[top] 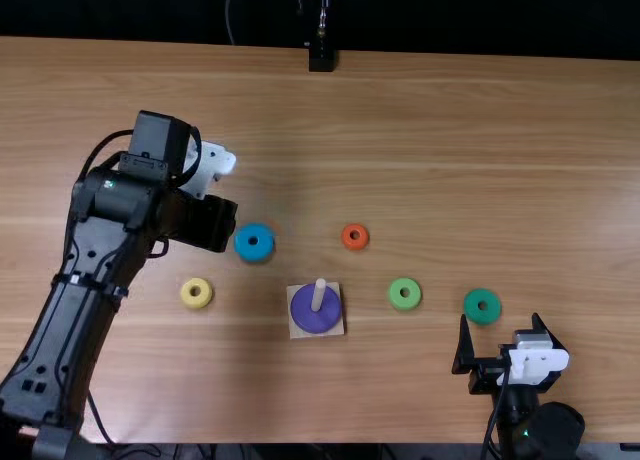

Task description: Build the Hanoi tower: stack the rings onto the peg from bottom to top in this color order: purple, dark blue, light blue, dark green, light green, yellow, orange.

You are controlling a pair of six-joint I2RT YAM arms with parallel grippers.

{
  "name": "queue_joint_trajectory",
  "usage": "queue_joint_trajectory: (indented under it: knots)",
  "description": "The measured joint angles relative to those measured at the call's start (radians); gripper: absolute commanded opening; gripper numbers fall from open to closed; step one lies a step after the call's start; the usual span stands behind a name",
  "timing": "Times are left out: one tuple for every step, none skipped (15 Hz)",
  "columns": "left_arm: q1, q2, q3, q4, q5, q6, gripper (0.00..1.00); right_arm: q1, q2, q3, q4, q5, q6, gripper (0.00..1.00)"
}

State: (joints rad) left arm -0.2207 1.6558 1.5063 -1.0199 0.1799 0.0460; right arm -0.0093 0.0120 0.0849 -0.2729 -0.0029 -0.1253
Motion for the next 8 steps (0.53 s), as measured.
queue_joint_trajectory:
  knots:
    - [-0.026,-0.034,0.0,0.0,0.018,-0.018,0.0,0.0,0.0,0.0,0.0,0.0,0.0,1.0]
    - [-0.045,-0.061,0.0,0.0,0.03,-0.028,0.0,0.0,0.0,0.0,0.0,0.0,0.0,1.0]
    - [-0.068,-0.09,0.0,-0.001,0.039,-0.038,0.0,0.0,0.0,0.0,0.0,0.0,0.0,1.0]
    - [-0.091,-0.116,0.0,-0.003,0.04,-0.047,0.0,0.0,0.0,0.0,0.0,0.0,0.0,1.0]
    - [-0.11,-0.137,0.0,-0.005,0.039,-0.052,0.0,0.0,0.0,0.0,0.0,-0.001,0.0,1.0]
    - [-0.137,-0.159,0.0,-0.007,0.038,-0.052,0.0,0.0,0.0,0.0,0.0,0.0,0.0,1.0]
    - [-0.166,-0.173,0.0,-0.014,0.035,-0.053,0.0,0.0,0.0,0.0,0.0,0.0,0.0,1.0]
    - [-0.198,-0.178,0.0,-0.027,0.024,-0.053,0.0,0.0,0.0,0.0,0.0,0.0,0.0,1.0]
